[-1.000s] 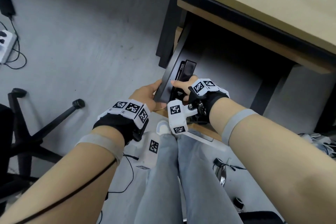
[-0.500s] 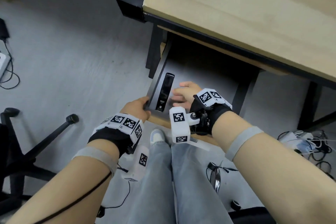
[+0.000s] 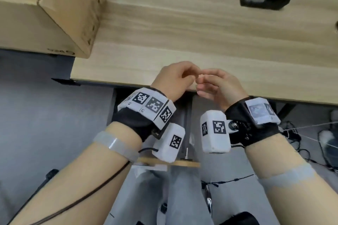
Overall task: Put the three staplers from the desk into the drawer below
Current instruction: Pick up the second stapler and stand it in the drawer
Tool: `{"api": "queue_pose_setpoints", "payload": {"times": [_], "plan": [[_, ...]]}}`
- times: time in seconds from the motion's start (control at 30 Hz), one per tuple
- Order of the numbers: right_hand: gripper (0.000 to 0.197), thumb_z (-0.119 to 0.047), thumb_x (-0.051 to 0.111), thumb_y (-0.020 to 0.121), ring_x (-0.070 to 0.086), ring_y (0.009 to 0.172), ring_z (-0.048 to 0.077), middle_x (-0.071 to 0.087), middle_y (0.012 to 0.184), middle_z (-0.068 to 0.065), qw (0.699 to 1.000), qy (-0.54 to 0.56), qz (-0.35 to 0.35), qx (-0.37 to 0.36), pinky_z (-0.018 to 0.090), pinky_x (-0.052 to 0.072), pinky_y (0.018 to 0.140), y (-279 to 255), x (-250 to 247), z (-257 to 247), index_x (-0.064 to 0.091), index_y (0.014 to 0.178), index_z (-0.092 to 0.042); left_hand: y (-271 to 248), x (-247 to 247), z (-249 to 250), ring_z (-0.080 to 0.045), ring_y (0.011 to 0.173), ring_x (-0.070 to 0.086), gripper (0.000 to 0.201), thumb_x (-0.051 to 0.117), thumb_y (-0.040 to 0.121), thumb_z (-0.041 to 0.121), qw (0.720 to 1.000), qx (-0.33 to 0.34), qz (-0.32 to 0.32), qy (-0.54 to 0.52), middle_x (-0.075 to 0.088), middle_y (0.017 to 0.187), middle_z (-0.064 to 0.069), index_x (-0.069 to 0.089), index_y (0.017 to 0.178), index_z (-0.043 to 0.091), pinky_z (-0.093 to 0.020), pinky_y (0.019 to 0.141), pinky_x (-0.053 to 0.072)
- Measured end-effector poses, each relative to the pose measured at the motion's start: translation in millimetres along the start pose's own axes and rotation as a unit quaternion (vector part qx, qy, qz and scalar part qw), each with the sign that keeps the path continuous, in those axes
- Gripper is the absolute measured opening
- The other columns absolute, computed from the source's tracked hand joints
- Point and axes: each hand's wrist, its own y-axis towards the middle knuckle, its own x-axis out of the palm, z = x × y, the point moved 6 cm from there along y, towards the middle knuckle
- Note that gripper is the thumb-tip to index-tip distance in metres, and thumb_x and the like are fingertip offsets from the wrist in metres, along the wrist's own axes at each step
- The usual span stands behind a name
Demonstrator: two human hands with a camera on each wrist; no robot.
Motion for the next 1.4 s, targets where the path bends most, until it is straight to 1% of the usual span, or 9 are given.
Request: {"api": "queue_pose_setpoints", "payload": {"times": [0.2,0.3,0.4,0.53,0.6,0.73,0.93,1.23,1.4], "plan": [[0.019,-0.003,0.047,0.090,0.059,0.062,0.010,0.063,0.073,0.002,0.998,0.018,0.060,-0.012,0.019,0.053,0.060,46,-100,-52,0.057,0.083,-0.018,105,58,21,-0.025,0.143,0.023,0.073,0.066,0.078,0.019,0.978,-0.128,0.052,0.154,0.026,0.153,-0.009,0.031,0.141,0.011,-0.040,0.115,0.024],[0.020,-0.001,0.049,0.089,0.057,0.064,0.011,0.061,0.075,0.003,0.997,-0.001,0.080,-0.013,0.017,0.051,0.056,76,-138,-79,0.056,0.081,-0.018,135,78,17,-0.032,0.147,-0.015,0.104,0.073,0.069,0.037,0.937,-0.237,0.056,0.250,-0.015,0.160,-0.009,0.009,0.149,0.021,-0.059,0.114,0.001],[0.021,0.000,0.053,0.085,0.055,0.062,0.013,0.059,0.080,0.003,0.993,-0.021,0.118,-0.020,0.022,0.049,0.052,113,-166,-110,0.055,0.084,-0.020,155,91,22,-0.041,0.140,-0.030,0.122,0.072,0.063,0.056,0.915,-0.278,0.028,0.290,-0.036,0.153,-0.011,-0.011,0.149,0.030,-0.066,0.109,-0.006],[0.049,-0.004,0.066,0.074,0.051,0.112,0.019,0.047,0.119,0.005,0.952,-0.181,0.202,-0.143,0.027,0.041,0.098,165,-186,-160,0.049,0.117,-0.017,173,92,30,-0.047,0.134,-0.035,0.134,0.074,0.057,0.060,0.897,-0.332,-0.006,0.291,-0.045,0.147,-0.011,-0.025,0.144,0.033,-0.071,0.107,-0.004],[0.067,-0.003,0.068,0.068,0.042,0.125,0.020,0.042,0.134,0.008,0.922,-0.251,0.210,-0.210,0.021,0.030,0.106,183,-182,-185,0.043,0.129,-0.012,178,92,31,-0.049,0.133,-0.036,0.137,0.075,0.057,0.058,0.891,-0.346,-0.016,0.295,-0.047,0.146,-0.012,-0.029,0.142,0.032,-0.071,0.107,-0.005],[0.083,-0.007,0.068,0.068,0.027,0.140,0.024,0.037,0.147,0.005,0.887,-0.380,0.170,-0.199,0.043,0.018,0.117,214,-173,-200,0.032,0.141,-0.021,179,91,30,-0.048,0.131,-0.039,0.140,0.077,0.056,0.055,0.889,-0.351,-0.028,0.294,-0.050,0.143,-0.012,-0.033,0.140,0.033,-0.072,0.106,-0.007],[0.059,-0.012,0.063,0.070,0.040,0.123,0.029,0.056,0.125,0.002,0.806,-0.546,0.162,-0.162,0.039,0.033,0.095,230,-176,-210,0.048,0.125,-0.028,178,91,29,-0.046,0.129,-0.043,0.142,0.078,0.055,0.054,0.889,-0.364,-0.044,0.274,-0.054,0.140,-0.010,-0.037,0.136,0.036,-0.074,0.102,-0.008],[0.070,-0.015,0.078,0.062,0.059,0.099,0.030,0.065,0.111,0.006,0.816,-0.556,0.119,-0.101,0.037,0.045,0.083,222,-169,-190,0.042,0.122,-0.020,179,92,26,-0.045,0.128,-0.045,0.143,0.080,0.056,0.048,0.893,-0.364,-0.043,0.261,-0.057,0.137,-0.009,-0.038,0.135,0.038,-0.073,0.101,-0.010],[0.065,-0.013,0.074,0.065,0.047,0.081,0.025,0.064,0.105,0.007,0.799,-0.578,0.135,-0.094,0.033,0.038,0.074,218,-166,-189,0.042,0.121,-0.020,185,89,28,-0.045,0.130,-0.042,0.146,0.082,0.054,0.046,0.891,-0.358,-0.033,0.278,-0.054,0.140,-0.010,-0.038,0.136,0.035,-0.074,0.102,-0.008]]}}
